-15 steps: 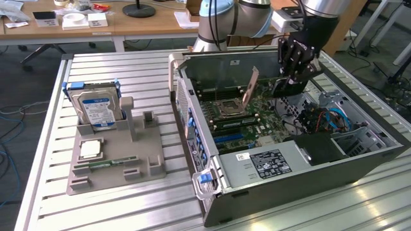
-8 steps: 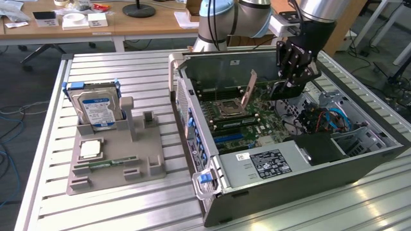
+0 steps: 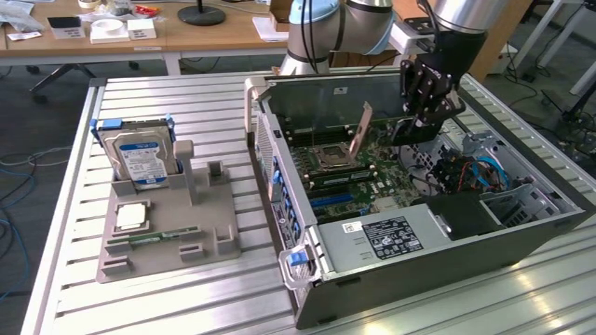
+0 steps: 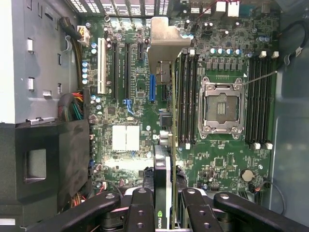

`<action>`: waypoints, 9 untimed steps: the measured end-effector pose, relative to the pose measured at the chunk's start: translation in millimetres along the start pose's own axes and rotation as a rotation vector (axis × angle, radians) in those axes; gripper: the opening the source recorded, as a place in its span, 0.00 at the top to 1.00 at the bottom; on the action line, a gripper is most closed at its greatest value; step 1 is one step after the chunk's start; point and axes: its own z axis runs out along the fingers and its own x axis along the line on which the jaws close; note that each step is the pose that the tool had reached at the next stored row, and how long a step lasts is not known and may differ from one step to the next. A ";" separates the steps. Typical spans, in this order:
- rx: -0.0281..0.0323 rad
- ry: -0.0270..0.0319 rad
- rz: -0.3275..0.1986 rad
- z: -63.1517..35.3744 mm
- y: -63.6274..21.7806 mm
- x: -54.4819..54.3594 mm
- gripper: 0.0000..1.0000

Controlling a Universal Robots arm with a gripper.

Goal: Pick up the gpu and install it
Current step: 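Insert the gpu into the slot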

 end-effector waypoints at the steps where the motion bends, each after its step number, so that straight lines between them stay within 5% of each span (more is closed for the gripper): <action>1: 0.0000 0.0001 0.000 0.7 0.2 0.0 0.73; 9: -0.0001 0.0002 0.000 1.2 0.2 0.0 0.73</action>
